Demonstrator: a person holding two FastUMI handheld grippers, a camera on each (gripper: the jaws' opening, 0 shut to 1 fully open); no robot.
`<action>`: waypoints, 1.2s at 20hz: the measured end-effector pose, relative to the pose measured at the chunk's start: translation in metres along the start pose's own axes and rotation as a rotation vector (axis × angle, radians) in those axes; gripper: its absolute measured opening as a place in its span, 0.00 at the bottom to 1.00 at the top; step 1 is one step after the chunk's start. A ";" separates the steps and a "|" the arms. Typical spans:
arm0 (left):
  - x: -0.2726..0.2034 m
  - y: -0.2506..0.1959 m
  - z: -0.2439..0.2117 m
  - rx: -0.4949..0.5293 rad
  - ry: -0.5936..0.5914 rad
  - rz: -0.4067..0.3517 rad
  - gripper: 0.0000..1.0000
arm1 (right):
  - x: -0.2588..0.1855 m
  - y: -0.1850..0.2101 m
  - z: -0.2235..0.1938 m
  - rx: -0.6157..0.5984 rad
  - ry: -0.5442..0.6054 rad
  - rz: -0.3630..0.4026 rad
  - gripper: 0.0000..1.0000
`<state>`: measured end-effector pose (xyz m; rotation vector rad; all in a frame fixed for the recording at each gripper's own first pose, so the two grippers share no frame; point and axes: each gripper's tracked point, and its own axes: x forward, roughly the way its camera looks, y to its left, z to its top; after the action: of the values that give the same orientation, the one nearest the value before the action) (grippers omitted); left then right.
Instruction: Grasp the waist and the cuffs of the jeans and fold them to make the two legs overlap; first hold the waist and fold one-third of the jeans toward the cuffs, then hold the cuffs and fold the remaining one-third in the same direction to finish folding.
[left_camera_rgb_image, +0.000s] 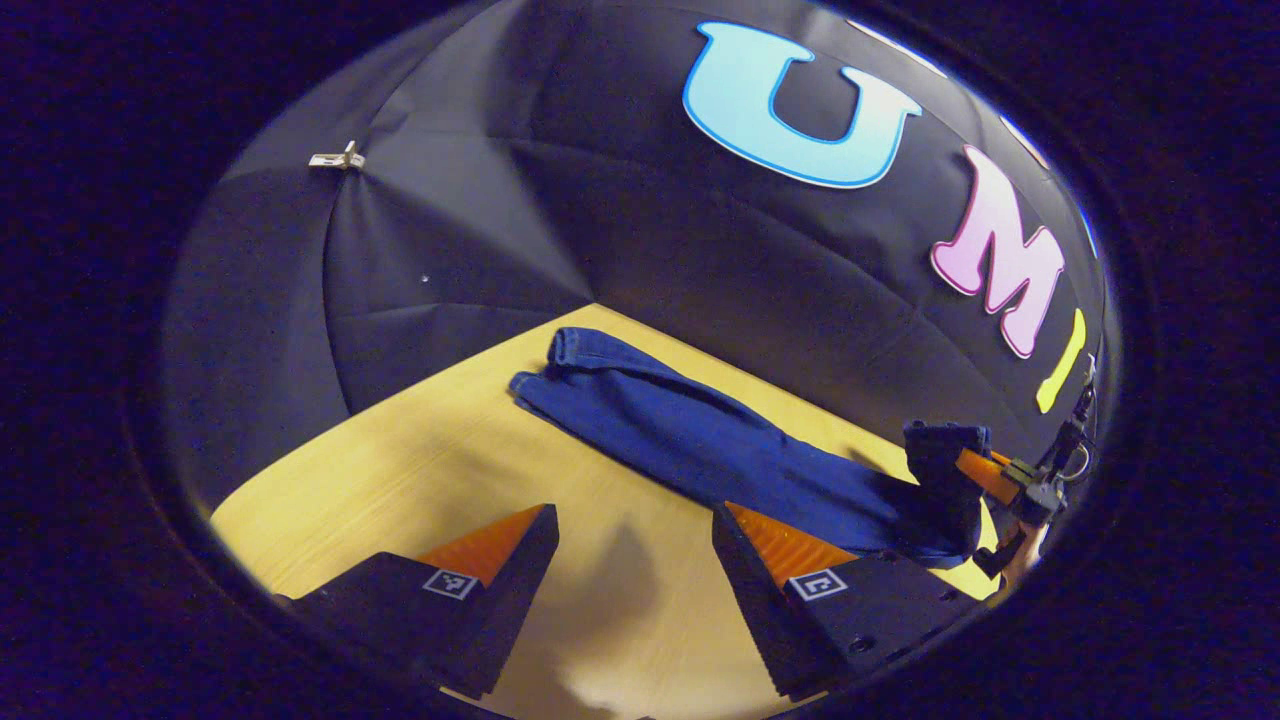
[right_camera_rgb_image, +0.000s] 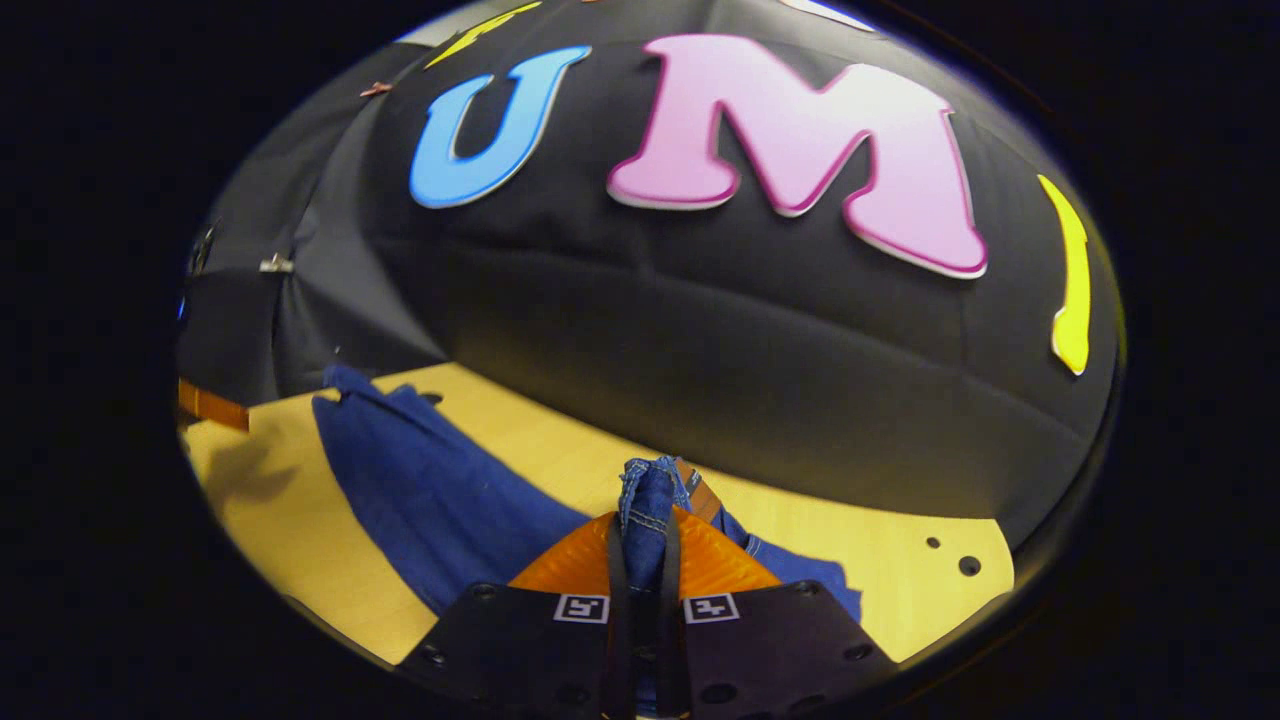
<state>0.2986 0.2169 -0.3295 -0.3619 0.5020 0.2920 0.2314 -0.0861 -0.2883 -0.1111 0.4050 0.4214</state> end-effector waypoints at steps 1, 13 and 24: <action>0.009 0.016 0.007 0.012 -0.011 0.031 0.97 | -0.008 -0.004 -0.009 -0.008 0.021 0.007 0.12; 0.148 0.076 0.044 0.146 0.076 0.169 0.96 | -0.041 0.026 -0.024 0.068 0.071 0.050 0.98; 0.162 0.073 0.036 0.207 0.162 0.152 0.80 | -0.085 -0.014 -0.057 0.274 0.148 -0.057 0.98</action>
<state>0.4234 0.3264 -0.4030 -0.1465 0.7145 0.3559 0.1461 -0.1414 -0.3054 0.1133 0.5999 0.2985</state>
